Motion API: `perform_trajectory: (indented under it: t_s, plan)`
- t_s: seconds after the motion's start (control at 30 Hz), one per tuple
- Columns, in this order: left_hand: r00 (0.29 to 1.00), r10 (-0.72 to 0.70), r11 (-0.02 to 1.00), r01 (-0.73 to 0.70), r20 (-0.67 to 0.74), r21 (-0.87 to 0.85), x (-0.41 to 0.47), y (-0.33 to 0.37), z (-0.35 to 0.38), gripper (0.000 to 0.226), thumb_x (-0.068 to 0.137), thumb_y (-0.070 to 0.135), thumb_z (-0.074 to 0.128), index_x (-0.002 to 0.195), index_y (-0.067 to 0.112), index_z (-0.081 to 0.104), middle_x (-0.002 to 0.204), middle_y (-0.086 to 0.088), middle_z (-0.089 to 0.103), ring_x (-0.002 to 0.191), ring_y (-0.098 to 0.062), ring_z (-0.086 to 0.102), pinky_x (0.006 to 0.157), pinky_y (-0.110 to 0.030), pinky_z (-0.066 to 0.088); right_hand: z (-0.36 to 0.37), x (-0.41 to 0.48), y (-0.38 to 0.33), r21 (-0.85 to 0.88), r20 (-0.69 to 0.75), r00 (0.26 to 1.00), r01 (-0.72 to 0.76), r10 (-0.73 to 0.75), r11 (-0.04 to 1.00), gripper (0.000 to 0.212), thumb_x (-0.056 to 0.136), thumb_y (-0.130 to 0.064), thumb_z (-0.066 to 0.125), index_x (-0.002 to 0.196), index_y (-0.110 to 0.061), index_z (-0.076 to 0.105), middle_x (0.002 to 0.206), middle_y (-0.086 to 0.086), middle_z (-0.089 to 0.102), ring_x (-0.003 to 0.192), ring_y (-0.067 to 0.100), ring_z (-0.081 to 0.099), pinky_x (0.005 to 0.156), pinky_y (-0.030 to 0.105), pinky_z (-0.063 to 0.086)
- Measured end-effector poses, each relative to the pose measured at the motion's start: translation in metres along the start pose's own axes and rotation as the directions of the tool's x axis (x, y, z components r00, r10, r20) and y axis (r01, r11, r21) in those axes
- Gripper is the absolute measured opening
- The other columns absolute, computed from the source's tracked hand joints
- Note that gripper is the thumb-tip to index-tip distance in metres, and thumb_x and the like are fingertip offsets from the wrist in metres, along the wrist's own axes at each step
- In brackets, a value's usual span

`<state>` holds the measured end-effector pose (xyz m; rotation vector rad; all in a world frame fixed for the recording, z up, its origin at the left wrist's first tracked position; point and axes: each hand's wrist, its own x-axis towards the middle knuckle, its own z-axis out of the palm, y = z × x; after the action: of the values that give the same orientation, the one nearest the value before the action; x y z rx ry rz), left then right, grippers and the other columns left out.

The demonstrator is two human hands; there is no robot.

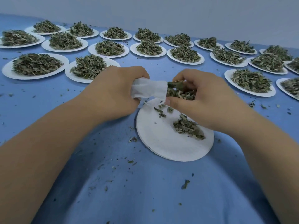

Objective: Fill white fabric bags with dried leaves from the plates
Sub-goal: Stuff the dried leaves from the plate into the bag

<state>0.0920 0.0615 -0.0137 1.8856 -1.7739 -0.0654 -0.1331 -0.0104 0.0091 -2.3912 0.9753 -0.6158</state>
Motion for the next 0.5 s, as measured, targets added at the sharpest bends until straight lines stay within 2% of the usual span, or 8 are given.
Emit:
perform_trajectory:
  t_s: [0.13,0.23,0.33,0.43,0.5]
  plan:
    - [1.0,-0.001,1.0,0.001,0.001,0.018,0.0002,-0.0007,0.0007,0.037,0.08,0.023,0.072,0.109,0.041,0.058,0.092,0.011,0.065,0.082,-0.018,0.06,0.073,-0.04,0.056,0.003,-0.0044,-0.0029,0.008,-0.008,0.999,0.049,-0.049,0.999,0.034,0.086,-0.046,0.076,0.104,-0.042,0.048,0.086,-0.012,0.071,0.063,-0.003,0.062,0.055,0.006,0.042]
    - [1.0,0.002,1.0,-0.002,0.012,0.009,-0.0008,-0.0001,-0.0002,0.033,0.08,0.035,0.073,0.108,0.043,0.057,0.092,0.012,0.064,0.083,-0.016,0.06,0.073,-0.039,0.055,0.0047,-0.0063,-0.0037,-0.021,-0.067,0.994,0.089,-0.09,0.996,0.024,0.087,-0.045,0.075,0.101,-0.038,0.057,0.085,-0.019,0.067,0.069,-0.005,0.061,0.058,0.005,0.042]
    - [1.0,0.018,1.0,-0.019,0.018,0.022,-0.0015,0.0018,-0.0015,0.033,0.08,0.036,0.073,0.108,0.043,0.057,0.092,0.012,0.065,0.083,-0.018,0.06,0.073,-0.04,0.055,0.0042,-0.0076,-0.0036,-0.018,-0.062,0.99,0.123,-0.124,0.992,0.011,0.089,-0.043,0.074,0.099,-0.039,0.07,0.084,-0.021,0.068,0.08,-0.003,0.062,0.067,0.007,0.044]
    - [1.0,0.013,1.0,-0.013,0.005,0.009,-0.002,0.0027,-0.0027,0.03,0.08,0.033,0.071,0.107,0.039,0.059,0.09,0.01,0.066,0.081,-0.018,0.061,0.071,-0.042,0.056,0.0024,-0.0069,-0.0024,-0.044,-0.041,0.985,0.167,-0.169,0.985,0.013,0.093,-0.038,0.072,0.105,-0.037,0.075,0.101,-0.022,0.066,0.087,-0.014,0.057,0.074,0.002,0.036]
    - [1.0,0.007,1.0,-0.007,0.007,0.016,-0.0018,0.0039,-0.0022,0.028,0.08,0.033,0.07,0.106,0.039,0.06,0.091,0.01,0.065,0.081,-0.018,0.06,0.071,-0.041,0.056,0.0013,-0.0062,-0.0027,-0.035,-0.02,0.987,0.162,-0.162,0.986,0.016,0.094,-0.038,0.07,0.109,-0.038,0.075,0.106,-0.023,0.064,0.089,-0.015,0.055,0.076,0.0,0.033]
